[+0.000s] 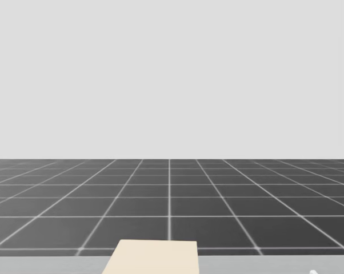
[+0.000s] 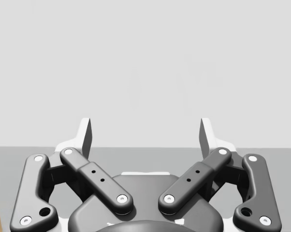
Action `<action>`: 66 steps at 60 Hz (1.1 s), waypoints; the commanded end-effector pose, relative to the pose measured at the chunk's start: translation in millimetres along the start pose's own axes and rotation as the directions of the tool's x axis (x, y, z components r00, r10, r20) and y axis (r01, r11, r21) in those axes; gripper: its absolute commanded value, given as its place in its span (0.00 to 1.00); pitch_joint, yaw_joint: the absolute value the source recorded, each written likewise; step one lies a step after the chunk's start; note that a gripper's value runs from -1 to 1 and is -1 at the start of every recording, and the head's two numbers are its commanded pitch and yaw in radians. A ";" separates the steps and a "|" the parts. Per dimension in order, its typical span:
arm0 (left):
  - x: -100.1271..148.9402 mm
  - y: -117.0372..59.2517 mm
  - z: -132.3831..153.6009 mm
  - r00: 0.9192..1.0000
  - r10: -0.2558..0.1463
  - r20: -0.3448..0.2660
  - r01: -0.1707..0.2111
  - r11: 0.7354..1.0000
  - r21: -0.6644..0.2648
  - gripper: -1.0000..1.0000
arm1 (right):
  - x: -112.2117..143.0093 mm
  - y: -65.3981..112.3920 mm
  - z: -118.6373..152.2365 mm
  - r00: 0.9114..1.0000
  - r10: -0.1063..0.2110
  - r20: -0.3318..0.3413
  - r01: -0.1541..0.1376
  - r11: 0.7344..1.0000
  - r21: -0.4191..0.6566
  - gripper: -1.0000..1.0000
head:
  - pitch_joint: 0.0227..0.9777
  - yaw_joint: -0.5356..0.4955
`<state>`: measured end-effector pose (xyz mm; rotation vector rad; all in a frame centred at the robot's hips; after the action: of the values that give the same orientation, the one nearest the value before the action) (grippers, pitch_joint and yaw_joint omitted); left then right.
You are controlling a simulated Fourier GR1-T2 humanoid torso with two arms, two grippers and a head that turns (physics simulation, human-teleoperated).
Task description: Retrieve the object from inside the box.
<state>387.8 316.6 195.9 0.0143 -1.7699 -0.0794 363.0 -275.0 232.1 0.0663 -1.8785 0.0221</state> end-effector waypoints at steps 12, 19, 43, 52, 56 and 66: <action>-10.6 -0.2 -2.8 0.993 -0.025 -0.112 0.014 0.995 -0.096 0.00 | -6.7 -9.2 0.0 0.996 0.016 -0.090 -0.011 0.998 0.055 0.00 | 0.05 0.51; -23.0 -11.2 0.1 0.973 -0.050 -0.226 0.003 0.980 -0.201 0.00 | -15.7 -8.9 3.0 0.986 0.030 -0.166 -0.004 0.988 0.154 0.00 | 0.05 0.51; -20.4 -54.8 35.2 0.969 -0.170 -0.182 0.026 0.797 -0.604 0.00 | -30.6 27.5 30.0 0.975 0.088 -0.205 0.034 0.849 0.527 0.00 | 0.06 0.50; -22.1 -75.1 57.2 0.963 -0.232 -0.137 0.050 0.653 -0.756 0.00 | -29.3 34.6 39.8 0.984 0.087 -0.156 0.024 0.801 0.598 0.00 | 0.06 0.50; -20.4 -81.6 66.7 0.966 -0.224 -0.131 0.033 0.609 -0.792 0.00 | -29.4 37.3 44.3 0.987 0.096 -0.132 0.008 0.779 0.627 0.00 | 0.06 0.49; -12.3 -98.4 83.5 0.965 -0.225 -0.136 0.001 0.521 -0.853 0.00 | -31.5 42.7 53.6 0.991 0.096 -0.095 -0.011 0.760 0.650 0.00 | 0.06 0.49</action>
<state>327.5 243.0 162.7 -0.4890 -1.3658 -0.9220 329.9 -241.8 189.2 0.4566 -1.6521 0.6628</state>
